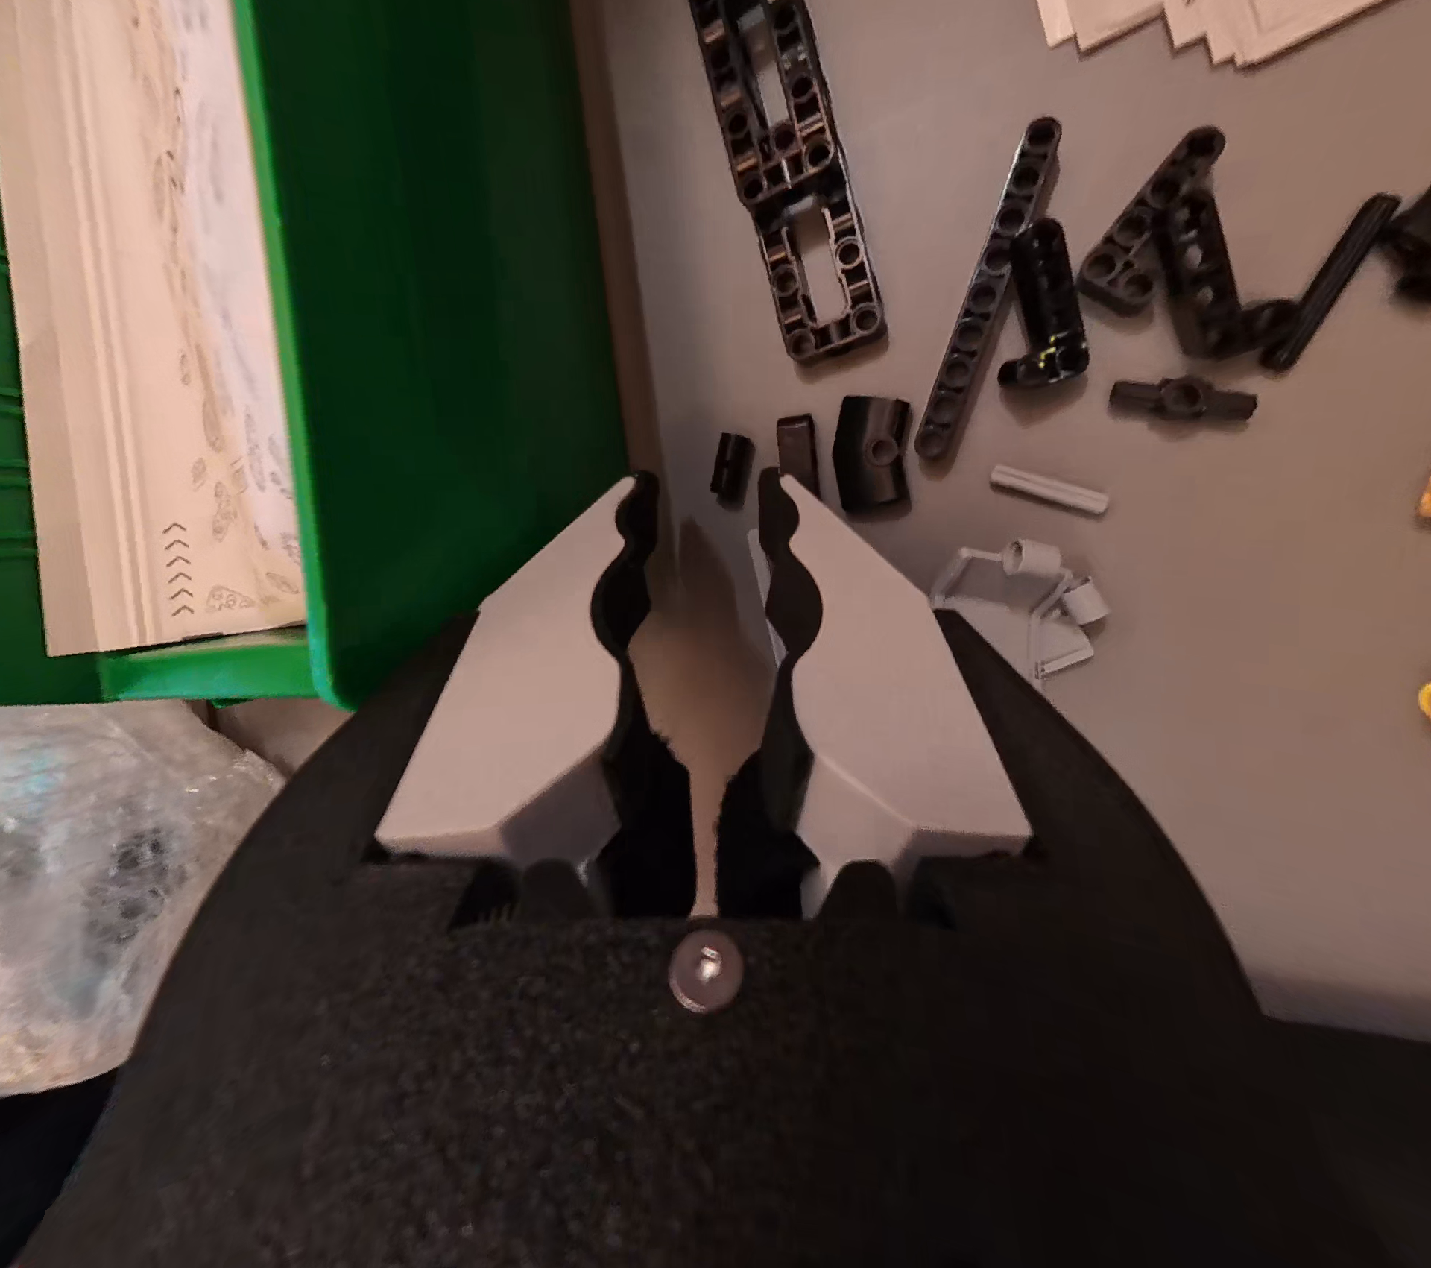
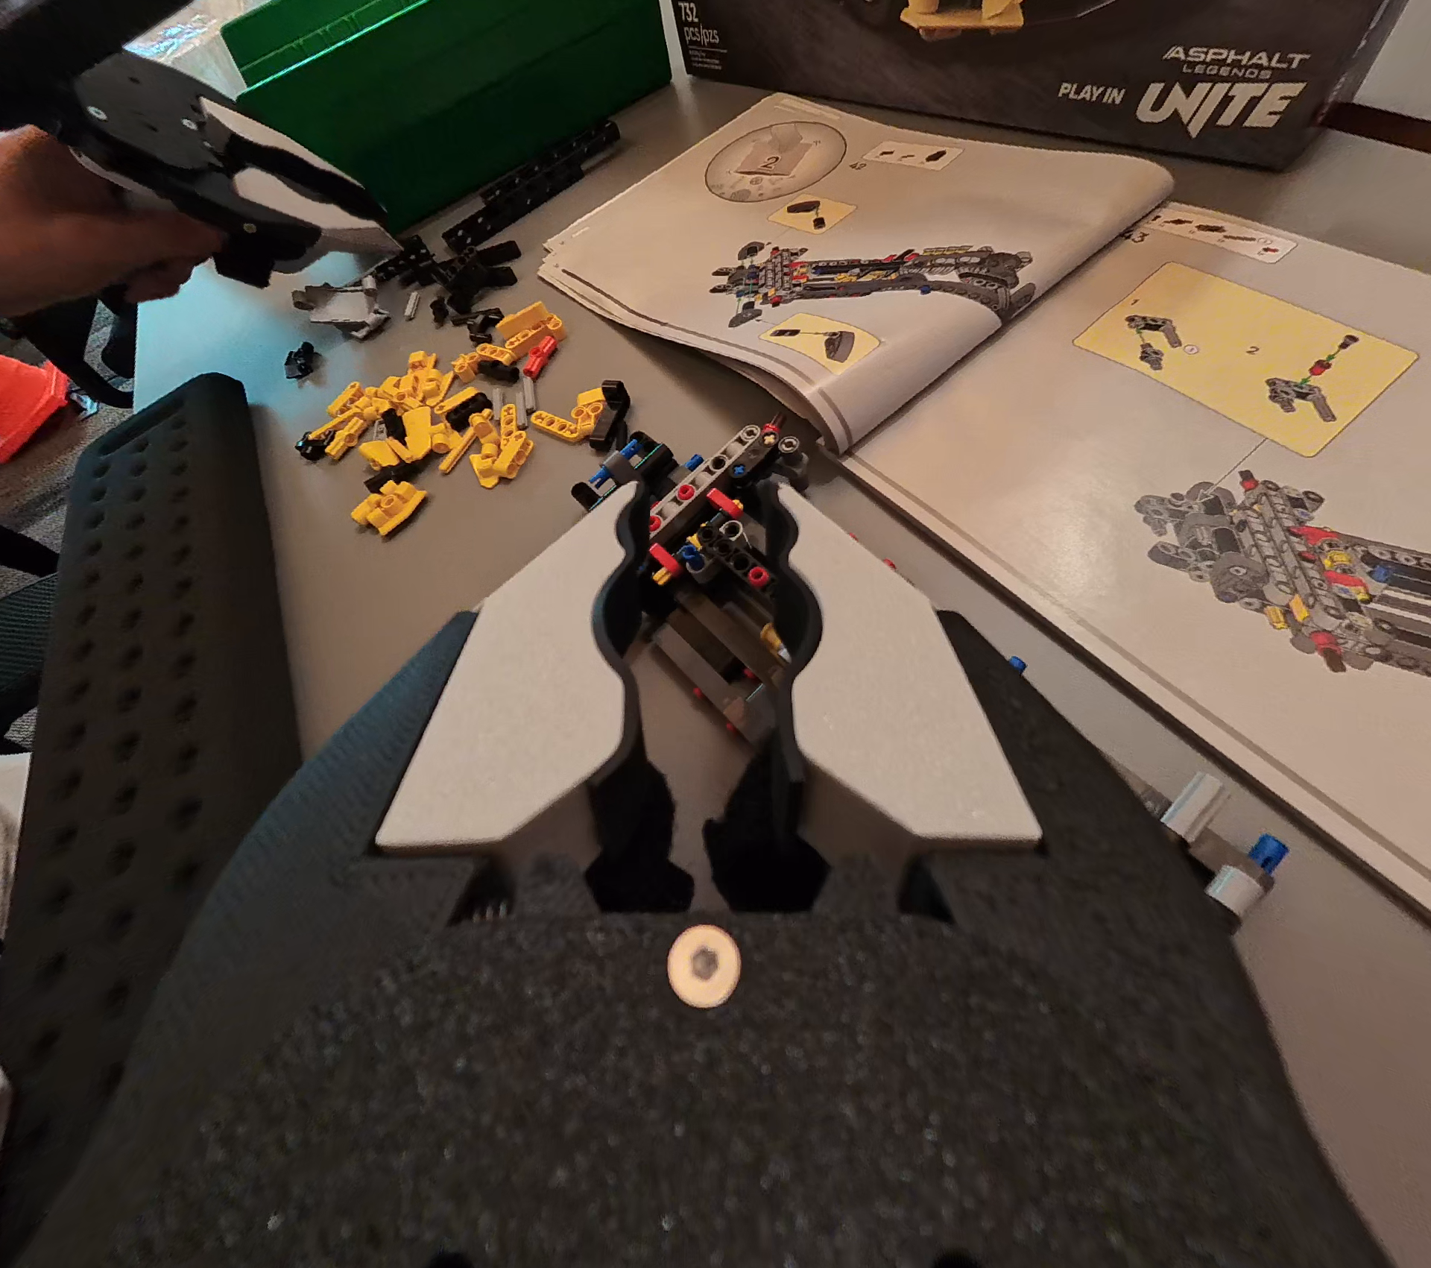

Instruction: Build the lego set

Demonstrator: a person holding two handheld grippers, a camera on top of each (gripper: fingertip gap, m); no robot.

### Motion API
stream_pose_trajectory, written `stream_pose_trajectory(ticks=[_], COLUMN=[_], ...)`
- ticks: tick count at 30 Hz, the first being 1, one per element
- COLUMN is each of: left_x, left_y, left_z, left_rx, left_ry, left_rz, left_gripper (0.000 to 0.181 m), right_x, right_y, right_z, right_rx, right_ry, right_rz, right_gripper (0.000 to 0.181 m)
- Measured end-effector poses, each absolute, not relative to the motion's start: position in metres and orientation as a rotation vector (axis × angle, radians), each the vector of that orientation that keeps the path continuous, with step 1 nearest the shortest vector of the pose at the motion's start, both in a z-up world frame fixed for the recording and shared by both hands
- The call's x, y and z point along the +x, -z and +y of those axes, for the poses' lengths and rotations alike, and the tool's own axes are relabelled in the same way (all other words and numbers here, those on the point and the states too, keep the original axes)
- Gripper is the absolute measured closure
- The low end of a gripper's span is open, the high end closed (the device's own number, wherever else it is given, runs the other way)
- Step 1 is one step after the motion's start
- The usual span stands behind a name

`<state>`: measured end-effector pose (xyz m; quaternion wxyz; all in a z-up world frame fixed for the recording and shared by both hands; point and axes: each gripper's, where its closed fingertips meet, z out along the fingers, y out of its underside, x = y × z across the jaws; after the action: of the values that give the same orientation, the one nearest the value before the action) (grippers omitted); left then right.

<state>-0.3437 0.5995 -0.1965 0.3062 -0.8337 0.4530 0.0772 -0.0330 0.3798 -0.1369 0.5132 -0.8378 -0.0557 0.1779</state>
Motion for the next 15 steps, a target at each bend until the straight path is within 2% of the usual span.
stream_pose_trajectory(ticks=[12, 15], left_x=[-0.335, -0.337], left_y=[0.204, 0.207], left_z=[0.600, 0.596], left_rx=[-2.281, -2.335], left_ry=[-0.196, -0.181], left_rz=[1.332, 1.338], left_gripper=[0.161, 0.174], right_x=[-0.033, -0.032], right_y=[0.139, 0.139], right_z=[0.379, 0.379], right_rx=[-2.025, -2.024], right_ry=[-0.436, -0.440], right_rz=[-0.138, -0.132], right_gripper=[0.154, 0.154])
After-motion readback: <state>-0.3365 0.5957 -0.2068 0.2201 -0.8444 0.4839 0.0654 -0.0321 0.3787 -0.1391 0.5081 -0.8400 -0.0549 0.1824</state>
